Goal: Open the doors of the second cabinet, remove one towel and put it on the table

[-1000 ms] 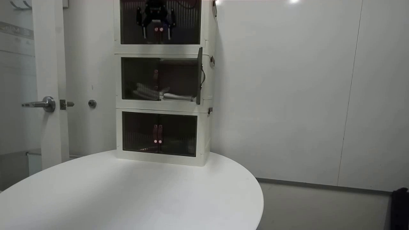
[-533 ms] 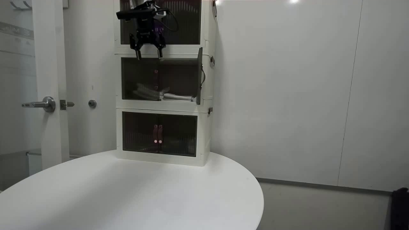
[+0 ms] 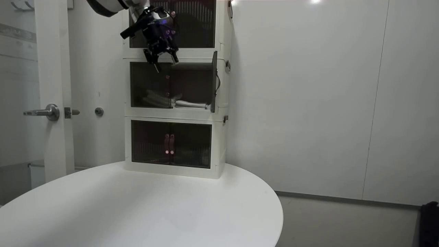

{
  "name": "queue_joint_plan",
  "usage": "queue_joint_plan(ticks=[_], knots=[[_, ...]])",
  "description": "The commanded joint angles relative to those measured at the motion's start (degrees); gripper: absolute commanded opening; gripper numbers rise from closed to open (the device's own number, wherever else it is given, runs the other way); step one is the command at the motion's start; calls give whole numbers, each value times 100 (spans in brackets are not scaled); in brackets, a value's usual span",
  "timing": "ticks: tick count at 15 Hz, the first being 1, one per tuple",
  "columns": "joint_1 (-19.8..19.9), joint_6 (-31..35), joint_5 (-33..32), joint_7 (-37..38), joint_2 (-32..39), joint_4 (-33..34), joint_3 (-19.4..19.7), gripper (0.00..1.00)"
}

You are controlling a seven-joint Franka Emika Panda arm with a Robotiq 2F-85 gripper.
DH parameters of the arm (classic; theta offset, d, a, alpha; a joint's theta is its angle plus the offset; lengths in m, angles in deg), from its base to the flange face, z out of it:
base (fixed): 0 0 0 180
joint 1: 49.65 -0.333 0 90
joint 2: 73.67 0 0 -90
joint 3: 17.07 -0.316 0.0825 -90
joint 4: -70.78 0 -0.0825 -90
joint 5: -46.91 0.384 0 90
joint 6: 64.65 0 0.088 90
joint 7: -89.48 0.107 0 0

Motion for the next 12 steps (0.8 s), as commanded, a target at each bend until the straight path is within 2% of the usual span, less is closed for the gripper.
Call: queue_joint_plan(ticks=[1, 4, 12], knots=[[-409, -603, -649, 785, 418, 413, 268, 100], [-604, -909, -930, 1000, 628, 496, 244, 100], [-895, 11, -2377, 1412, 749, -34, 220, 100]])
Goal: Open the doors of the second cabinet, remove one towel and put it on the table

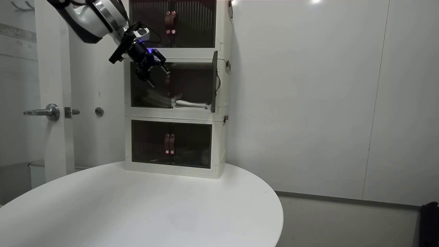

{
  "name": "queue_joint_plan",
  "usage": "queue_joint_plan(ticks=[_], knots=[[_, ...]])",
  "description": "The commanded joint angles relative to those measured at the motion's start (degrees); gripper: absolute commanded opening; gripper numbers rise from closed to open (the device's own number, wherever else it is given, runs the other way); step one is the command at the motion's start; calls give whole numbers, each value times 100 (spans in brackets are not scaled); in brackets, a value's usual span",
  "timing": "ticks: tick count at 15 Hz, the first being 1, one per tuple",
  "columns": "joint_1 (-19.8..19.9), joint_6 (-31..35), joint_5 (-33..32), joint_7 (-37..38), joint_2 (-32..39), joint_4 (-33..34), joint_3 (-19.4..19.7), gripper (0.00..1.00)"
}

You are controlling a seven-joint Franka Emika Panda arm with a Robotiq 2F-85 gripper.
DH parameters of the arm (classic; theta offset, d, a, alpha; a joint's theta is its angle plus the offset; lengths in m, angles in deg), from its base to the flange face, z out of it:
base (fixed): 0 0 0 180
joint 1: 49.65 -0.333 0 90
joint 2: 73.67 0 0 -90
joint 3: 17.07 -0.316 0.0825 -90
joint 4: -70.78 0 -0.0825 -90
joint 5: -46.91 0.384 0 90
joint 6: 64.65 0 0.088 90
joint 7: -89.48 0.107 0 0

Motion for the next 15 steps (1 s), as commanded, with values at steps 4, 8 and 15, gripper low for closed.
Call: queue_joint_plan(ticks=[4, 8, 15], knots=[[34, 750, -1269, 947, 77, -305, 46, 100], [216, 950, -1568, 1393, 155, -102, -30, 100], [350, 1077, -1609, 1835, 141, -131, -33, 100]])
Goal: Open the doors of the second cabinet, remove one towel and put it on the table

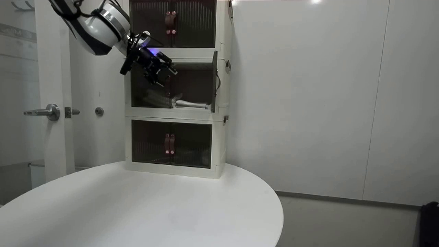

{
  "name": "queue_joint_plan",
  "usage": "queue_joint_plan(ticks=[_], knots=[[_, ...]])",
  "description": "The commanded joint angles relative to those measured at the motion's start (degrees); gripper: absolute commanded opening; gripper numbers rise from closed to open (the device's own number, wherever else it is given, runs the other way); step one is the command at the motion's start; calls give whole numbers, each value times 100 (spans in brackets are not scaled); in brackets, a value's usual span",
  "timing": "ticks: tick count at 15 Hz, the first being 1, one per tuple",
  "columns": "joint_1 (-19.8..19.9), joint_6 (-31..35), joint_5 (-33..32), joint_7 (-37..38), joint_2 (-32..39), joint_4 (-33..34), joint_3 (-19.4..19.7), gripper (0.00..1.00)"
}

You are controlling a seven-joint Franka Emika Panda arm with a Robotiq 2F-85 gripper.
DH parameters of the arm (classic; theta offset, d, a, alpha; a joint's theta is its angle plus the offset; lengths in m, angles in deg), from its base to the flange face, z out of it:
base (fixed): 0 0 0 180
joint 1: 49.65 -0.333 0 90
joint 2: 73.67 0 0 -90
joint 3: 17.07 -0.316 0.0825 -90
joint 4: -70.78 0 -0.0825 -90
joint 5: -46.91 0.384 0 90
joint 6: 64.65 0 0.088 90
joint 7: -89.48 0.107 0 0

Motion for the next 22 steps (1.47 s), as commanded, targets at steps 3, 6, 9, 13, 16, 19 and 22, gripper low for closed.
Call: queue_joint_plan(ticks=[3, 6, 9, 13, 16, 19, 22], knots=[[214, 279, -290, 408, -20, 15, 63, 100], [278, 316, -273, 376, -124, -144, 58, 100], [482, 602, -163, 247, -321, -486, -2, 100], [761, 1328, 89, -25, -576, -930, -136, 100], [982, 2020, 356, -489, -783, -1287, -285, 74], [1109, 2523, 779, -1091, -944, -1607, -386, 52], [1147, 2723, 1331, -1770, -1054, -1825, -409, 28]])
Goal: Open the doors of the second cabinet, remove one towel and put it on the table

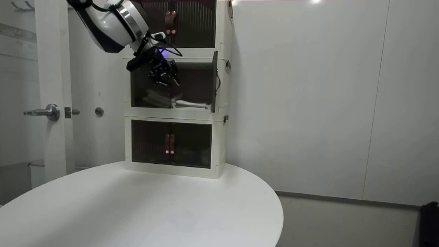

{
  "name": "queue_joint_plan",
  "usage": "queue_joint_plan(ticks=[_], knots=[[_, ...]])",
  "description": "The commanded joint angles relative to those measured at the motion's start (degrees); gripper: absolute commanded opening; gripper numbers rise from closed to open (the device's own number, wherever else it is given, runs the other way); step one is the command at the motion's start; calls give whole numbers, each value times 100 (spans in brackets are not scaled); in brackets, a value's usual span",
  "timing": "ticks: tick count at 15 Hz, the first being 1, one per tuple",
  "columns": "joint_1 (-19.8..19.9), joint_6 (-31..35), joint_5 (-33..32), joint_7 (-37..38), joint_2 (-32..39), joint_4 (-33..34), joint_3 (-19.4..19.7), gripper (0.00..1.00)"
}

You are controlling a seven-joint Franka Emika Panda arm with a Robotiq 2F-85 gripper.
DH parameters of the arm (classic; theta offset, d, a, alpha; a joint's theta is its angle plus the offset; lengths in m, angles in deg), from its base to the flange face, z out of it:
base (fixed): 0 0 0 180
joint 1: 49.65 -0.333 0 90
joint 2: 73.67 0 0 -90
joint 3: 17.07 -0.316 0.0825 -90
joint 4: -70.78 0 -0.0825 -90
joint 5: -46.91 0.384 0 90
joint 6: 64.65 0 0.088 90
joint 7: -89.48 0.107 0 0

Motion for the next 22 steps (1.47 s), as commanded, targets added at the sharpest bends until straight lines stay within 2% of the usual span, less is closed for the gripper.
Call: queue_joint_plan(ticks=[1, 3, 4, 9, 10, 12, 13, 14, 16, 17, 22], knots=[[155, 197, 688, -948, -322, -491, -89, 21], [98, 111, 1061, -1331, -372, -566, -50, 5], [65, 63, 1223, -1490, -402, -609, -20, 1], [67, 16, 1797, -2339, -531, -754, 24, 0], [178, -11, 2101, -2842, -589, -798, -124, 26], [373, 134, 2791, -3615, -782, -945, -351, 34], [772, 70, 3085, -4028, -964, -1087, -846, 40], [176, 96, 2705, -3378, -534, -693, -150, 24], [426, 85, 3030, -3847, -731, -819, -465, 38], [476, 85, 3058, -3909, -806, -881, -520, 41], [501, 87, 3063, -3929, -860, -983, -553, 41]])
